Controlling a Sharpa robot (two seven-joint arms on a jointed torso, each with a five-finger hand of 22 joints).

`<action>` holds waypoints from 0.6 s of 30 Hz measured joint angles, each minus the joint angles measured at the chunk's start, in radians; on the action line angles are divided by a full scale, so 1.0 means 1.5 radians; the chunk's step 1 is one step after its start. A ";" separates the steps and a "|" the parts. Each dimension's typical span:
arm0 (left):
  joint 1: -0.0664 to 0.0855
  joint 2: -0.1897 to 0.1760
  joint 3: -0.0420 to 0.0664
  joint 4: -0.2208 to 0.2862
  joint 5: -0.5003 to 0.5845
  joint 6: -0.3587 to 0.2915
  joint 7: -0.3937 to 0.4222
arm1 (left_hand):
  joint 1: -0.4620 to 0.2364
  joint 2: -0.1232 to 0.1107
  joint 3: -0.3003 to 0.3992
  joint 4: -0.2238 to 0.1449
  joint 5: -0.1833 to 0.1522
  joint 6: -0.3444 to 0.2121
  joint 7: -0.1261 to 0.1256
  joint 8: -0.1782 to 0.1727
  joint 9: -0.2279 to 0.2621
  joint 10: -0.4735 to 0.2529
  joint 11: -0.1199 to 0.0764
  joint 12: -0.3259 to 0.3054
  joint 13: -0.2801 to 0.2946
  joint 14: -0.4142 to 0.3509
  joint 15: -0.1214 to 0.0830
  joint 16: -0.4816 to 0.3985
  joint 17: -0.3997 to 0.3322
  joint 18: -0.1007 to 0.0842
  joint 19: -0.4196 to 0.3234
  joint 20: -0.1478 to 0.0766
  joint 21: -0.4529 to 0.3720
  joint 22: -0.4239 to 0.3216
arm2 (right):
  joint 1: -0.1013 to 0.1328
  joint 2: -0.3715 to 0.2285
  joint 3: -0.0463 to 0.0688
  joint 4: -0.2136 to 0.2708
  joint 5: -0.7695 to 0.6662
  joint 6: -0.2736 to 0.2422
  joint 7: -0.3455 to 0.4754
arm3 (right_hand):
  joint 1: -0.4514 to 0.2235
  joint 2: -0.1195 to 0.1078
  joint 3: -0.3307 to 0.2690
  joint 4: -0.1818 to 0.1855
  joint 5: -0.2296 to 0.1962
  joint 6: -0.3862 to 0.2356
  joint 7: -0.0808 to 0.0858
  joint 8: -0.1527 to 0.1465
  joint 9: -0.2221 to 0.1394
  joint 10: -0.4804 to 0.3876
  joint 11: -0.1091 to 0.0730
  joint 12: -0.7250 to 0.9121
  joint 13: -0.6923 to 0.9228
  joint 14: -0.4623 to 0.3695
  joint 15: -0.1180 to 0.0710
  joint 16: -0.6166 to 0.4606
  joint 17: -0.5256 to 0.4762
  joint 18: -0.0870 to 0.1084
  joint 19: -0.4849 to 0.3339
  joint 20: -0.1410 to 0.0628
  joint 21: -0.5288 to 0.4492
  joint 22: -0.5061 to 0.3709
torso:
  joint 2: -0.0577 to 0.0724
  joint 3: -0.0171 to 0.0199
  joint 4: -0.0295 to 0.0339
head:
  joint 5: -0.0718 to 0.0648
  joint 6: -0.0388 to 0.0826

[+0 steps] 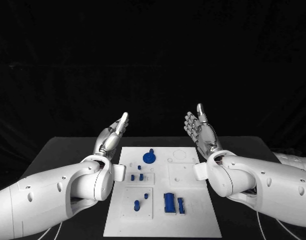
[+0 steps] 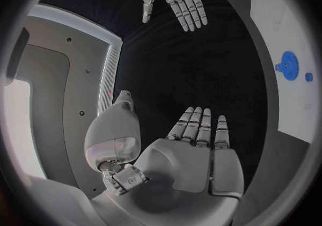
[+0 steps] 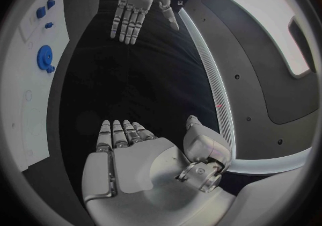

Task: Assemble the parts on the task board

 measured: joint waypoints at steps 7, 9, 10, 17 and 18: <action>-0.018 -0.006 0.022 0.016 0.025 -0.047 -0.029 | -0.110 0.025 0.037 -0.031 -0.037 -0.058 -0.042 -0.003 -0.002 -0.060 -0.024 -0.003 -0.002 -0.030 -0.011 -0.032 -0.033 -0.017 -0.041 -0.032 0.000 -0.042 | -0.036 -0.011 0.035 0.010 0.049 -0.077 0.010 | -0.002 0.000 0.000 0.000 0.000 0.000 0.000 0.000 0.000 0.000 0.000 0.000 0.000 0.000 0.000 0.000 0.000 0.000 0.000 0.000 0.000 0.000 | -0.010 0.0036 0.0010 | 0.001 0.010; -0.018 -0.006 0.022 0.016 0.029 -0.053 -0.034 | -0.134 0.031 0.045 -0.039 -0.047 -0.071 -0.049 -0.003 -0.003 -0.074 -0.027 -0.003 -0.002 -0.036 -0.013 -0.039 -0.040 -0.033 -0.044 -0.045 0.000 -0.052 | -0.038 -0.011 0.036 0.011 0.057 -0.090 0.012 | -0.002 0.000 0.000 0.000 0.000 0.000 0.000 0.000 0.000 0.000 0.000 0.000 0.000 0.000 0.000 0.000 0.000 0.000 0.000 0.000 0.000 0.000 | -0.010 0.0037 0.0011 | 0.001 0.010; -0.018 -0.006 0.022 0.016 0.030 -0.055 -0.036 | -0.146 0.037 0.048 -0.042 -0.052 -0.077 -0.052 -0.003 -0.003 -0.081 -0.028 -0.003 -0.002 -0.037 -0.012 -0.043 -0.044 -0.038 -0.046 -0.051 0.000 -0.056 | -0.039 -0.012 0.036 0.011 0.060 -0.095 0.013 | -0.001 0.000 0.000 0.000 0.000 0.000 0.000 0.000 0.000 0.000 0.000 0.000 0.000 0.000 0.000 0.000 0.000 0.000 0.000 0.000 0.000 0.000 | -0.011 0.0038 0.0012 | 0.001 0.010; -0.018 -0.006 0.022 0.016 0.038 -0.067 -0.044 | -0.214 0.075 0.064 -0.081 -0.064 -0.113 -0.063 -0.003 -0.003 -0.118 -0.032 -0.003 -0.003 -0.066 -0.014 -0.068 -0.067 -0.054 -0.055 -0.067 -0.003 -0.083 | -0.039 -0.012 0.037 0.011 0.075 -0.115 0.017 | -0.001 0.000 0.000 0.000 0.000 0.000 0.000 0.000 0.000 0.000 0.000 0.000 0.000 0.000 0.000 0.000 0.000 0.000 0.000 0.000 0.000 0.000 | -0.012 0.0042 0.0013 | 0.001 0.010; -0.018 -0.006 0.022 0.016 0.039 -0.068 -0.045 | -0.222 0.079 0.065 -0.085 -0.064 -0.119 -0.064 -0.003 -0.003 -0.123 -0.032 -0.003 -0.003 -0.073 -0.014 -0.076 -0.075 -0.054 -0.054 -0.069 -0.003 -0.086 | -0.039 -0.012 0.037 0.011 0.077 -0.117 0.017 | -0.001 0.000 0.000 0.000 0.000 0.000 0.000 0.000 0.000 0.000 0.000 0.000 0.000 0.000 0.000 0.000 0.000 0.000 0.000 0.000 0.000 0.000 | -0.012 0.0042 0.0013 | 0.001 0.010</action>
